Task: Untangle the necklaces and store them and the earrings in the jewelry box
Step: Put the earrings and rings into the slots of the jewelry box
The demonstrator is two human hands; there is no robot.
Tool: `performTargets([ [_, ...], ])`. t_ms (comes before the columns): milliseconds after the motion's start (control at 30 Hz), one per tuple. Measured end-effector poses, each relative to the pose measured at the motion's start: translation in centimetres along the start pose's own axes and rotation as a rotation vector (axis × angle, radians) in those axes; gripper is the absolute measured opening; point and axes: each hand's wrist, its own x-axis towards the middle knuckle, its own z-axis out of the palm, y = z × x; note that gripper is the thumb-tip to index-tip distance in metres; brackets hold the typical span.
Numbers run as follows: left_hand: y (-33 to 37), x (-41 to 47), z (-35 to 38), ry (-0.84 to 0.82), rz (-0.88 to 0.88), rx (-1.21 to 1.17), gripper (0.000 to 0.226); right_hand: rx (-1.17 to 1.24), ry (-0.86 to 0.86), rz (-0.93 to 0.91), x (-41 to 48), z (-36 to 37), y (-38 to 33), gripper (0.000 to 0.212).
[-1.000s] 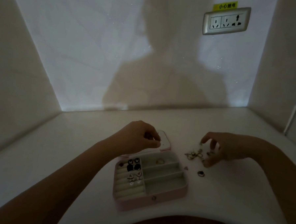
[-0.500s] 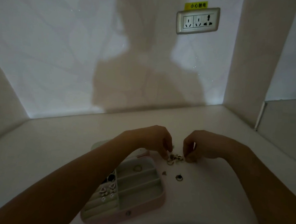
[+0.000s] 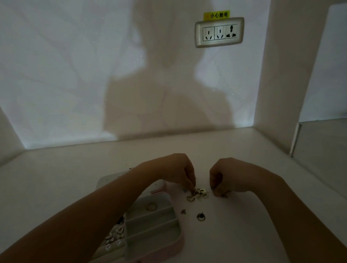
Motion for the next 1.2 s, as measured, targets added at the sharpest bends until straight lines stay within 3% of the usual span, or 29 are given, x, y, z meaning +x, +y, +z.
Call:
performTargets([
  [633,0.2,-0.3,0.9,0.071,-0.015,-0.015,0.026,-0.040,0.024,-0.007,-0.4,0.2,-0.5,0.017],
  [733,0.1,-0.8,0.6,0.154,0.007,-0.069,0.023,-0.040,0.030,-0.003,-0.4,0.2,-0.5,0.017],
  [867,-0.1,-2.5,-0.4,0.360,0.034,-0.331,0.015,-0.067,0.098,-0.002,-0.7,0.1,-1.0,0.026],
  [933,-0.1,-3.8,-0.7,0.437,0.048,-0.509,0.015,0.051,0.204,-0.048,-0.8,-0.2,-1.4,0.028],
  [1000,0.1,-5.0,-0.7,0.497,0.060,-0.660,0.018,0.341,0.243,-0.129,-1.0,-0.6,-1.9,0.022],
  [1100,0.3,-6.6,-0.6,0.567,0.069,-0.849,0.014,0.861,0.126,-0.273,-1.7,-0.6,-3.3,0.021],
  [1200,0.4,-7.6,-0.5,0.579,0.082,-0.935,0.018,1.103,0.085,-0.364,-1.8,-0.3,-4.2,0.027],
])
